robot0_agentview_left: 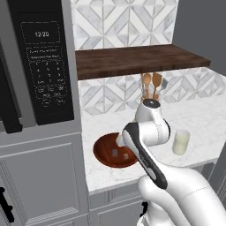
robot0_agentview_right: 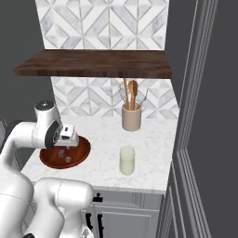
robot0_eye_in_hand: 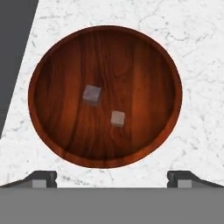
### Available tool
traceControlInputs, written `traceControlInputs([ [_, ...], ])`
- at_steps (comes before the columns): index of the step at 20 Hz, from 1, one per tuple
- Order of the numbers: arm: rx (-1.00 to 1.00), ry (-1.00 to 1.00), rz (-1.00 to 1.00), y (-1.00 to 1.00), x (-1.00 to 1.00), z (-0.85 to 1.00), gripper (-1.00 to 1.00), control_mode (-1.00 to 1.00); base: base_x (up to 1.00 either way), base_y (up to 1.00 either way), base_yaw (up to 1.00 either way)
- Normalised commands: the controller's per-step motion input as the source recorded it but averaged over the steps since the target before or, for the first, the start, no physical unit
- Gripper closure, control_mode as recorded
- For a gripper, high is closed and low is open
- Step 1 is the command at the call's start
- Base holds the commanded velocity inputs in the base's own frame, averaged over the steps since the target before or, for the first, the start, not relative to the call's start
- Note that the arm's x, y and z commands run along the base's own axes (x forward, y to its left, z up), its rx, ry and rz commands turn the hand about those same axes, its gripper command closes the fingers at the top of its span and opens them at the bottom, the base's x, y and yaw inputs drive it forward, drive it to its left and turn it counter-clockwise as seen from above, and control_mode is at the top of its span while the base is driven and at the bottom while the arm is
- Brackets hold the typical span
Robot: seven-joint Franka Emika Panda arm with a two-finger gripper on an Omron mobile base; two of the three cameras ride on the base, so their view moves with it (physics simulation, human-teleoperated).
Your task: Grab a lemon wedge from the fridge and one ice cube from the ice bowl, and put them in the glass of lemonade.
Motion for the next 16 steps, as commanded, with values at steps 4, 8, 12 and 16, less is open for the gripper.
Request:
traceControlInputs([
  [4, 0.23, 0.04, 0.0, 0.22, 0.54, -0.13, -1.0, -1.0, 0.0, 0.0, 0.0],
  [8, -0.04, 0.01, 0.0, 0.41, 0.31, -0.16, -1.0, -1.0, 0.0, 0.0, 0.0],
  [12, -0.18, 0.01, 0.0, 0.39, 0.26, -0.17, -1.0, -1.0, 0.0, 0.0, 0.0],
  [16, -0.15, 0.07, 0.0, 0.11, 0.22, -0.23, -1.0, -1.0, 0.0, 0.0, 0.0],
])
